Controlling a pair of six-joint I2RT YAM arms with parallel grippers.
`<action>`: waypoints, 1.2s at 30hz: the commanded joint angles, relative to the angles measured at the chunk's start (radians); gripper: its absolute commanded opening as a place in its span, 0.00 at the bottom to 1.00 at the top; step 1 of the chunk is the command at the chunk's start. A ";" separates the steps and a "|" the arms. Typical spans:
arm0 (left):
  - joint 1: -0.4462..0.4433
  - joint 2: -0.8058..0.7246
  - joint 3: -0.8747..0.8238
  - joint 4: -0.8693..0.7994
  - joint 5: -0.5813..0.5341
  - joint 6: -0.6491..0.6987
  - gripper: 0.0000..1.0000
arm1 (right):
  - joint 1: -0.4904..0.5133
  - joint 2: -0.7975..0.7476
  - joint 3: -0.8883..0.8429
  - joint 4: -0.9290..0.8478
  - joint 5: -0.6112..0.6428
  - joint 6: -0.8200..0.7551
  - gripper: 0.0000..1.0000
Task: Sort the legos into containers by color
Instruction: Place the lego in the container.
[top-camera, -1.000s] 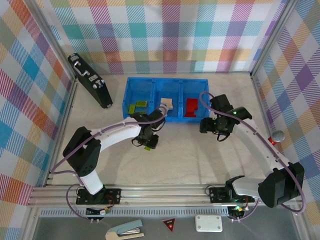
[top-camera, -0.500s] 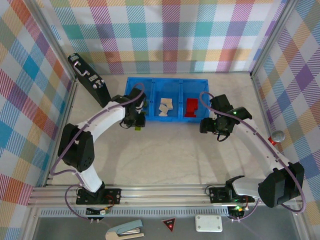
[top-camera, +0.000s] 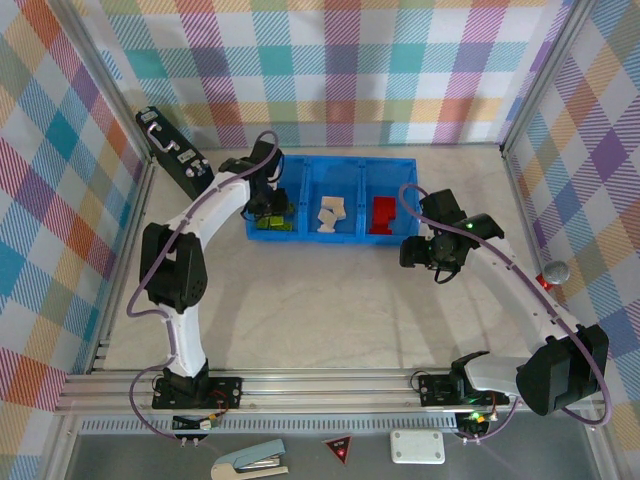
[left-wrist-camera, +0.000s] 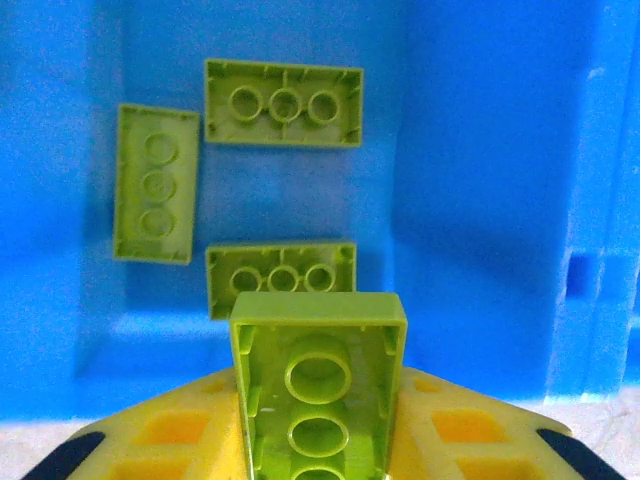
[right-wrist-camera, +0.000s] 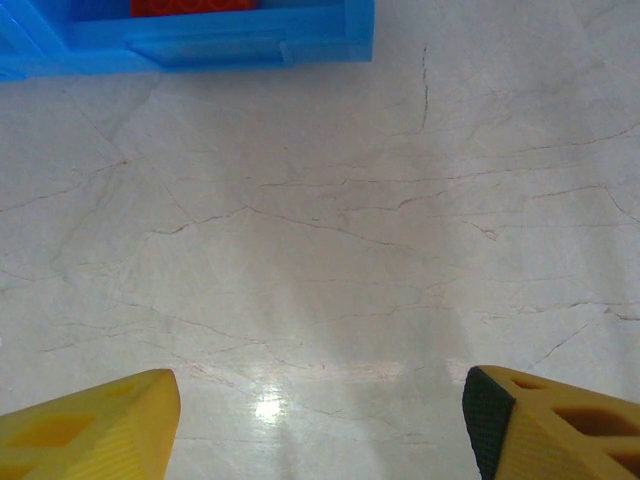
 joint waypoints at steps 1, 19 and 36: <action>0.012 0.058 0.064 -0.003 0.050 -0.016 0.34 | -0.001 -0.018 0.014 -0.032 -0.003 0.000 0.76; 0.037 0.221 0.170 0.011 0.094 -0.018 0.42 | -0.003 -0.017 0.010 -0.040 -0.002 -0.006 0.76; 0.037 -0.046 0.026 0.055 0.062 -0.014 0.47 | -0.002 0.016 0.011 0.015 0.039 -0.030 0.85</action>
